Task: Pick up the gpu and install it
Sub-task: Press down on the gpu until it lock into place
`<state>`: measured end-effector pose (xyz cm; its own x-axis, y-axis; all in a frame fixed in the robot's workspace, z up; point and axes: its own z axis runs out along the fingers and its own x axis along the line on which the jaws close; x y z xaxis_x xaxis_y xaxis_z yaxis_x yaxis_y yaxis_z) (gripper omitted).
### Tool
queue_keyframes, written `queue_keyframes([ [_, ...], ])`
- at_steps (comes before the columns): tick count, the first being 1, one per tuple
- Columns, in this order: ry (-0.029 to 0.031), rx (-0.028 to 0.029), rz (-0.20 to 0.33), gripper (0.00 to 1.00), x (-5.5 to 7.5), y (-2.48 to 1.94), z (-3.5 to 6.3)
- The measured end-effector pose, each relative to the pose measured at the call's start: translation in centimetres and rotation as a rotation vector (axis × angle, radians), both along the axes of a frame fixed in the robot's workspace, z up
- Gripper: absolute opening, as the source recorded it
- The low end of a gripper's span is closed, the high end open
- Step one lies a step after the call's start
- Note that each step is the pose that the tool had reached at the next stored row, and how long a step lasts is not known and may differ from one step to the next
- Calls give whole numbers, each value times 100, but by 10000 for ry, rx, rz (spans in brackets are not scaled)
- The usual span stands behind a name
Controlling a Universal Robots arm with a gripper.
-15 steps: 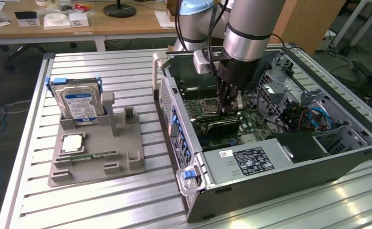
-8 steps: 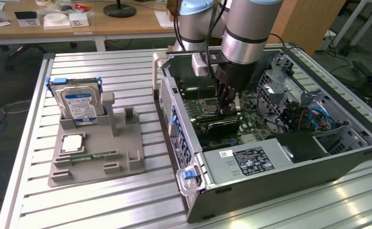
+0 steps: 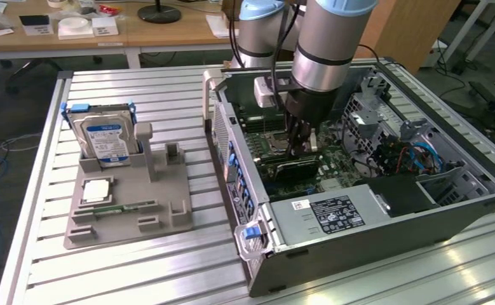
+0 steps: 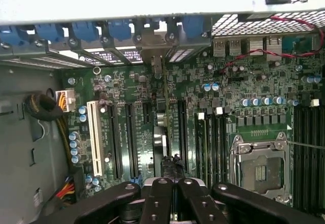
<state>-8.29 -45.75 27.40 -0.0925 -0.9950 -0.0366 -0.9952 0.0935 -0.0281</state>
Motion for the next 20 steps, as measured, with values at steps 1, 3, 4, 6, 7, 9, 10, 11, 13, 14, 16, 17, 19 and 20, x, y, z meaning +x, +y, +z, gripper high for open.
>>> queue_keyframes([
  [1,0,0,0,11,0,0,-1],
  [3,-2,4,-1,11,12,1,-9],
  [4,-2,4,0,11,16,1,-13],
  [6,-2,4,-1,11,18,4,-24],
  [7,-2,2,-1,11,17,10,-32],
  [9,-2,2,-1,11,18,30,-43],
  [10,-2,4,1,11,19,33,-49],
  [11,-2,4,2,11,19,34,-59],
  [13,-1,2,0,11,18,35,-81],
  [14,-2,3,0,11,18,35,-93],
  [16,-1,1,0,11,17,35,-99],
  [17,0,0,0,11,18,35,-99],
  [19,-3,5,0,11,18,36,-112],
  [20,-1,-3,0,11,18,35,-122],
])
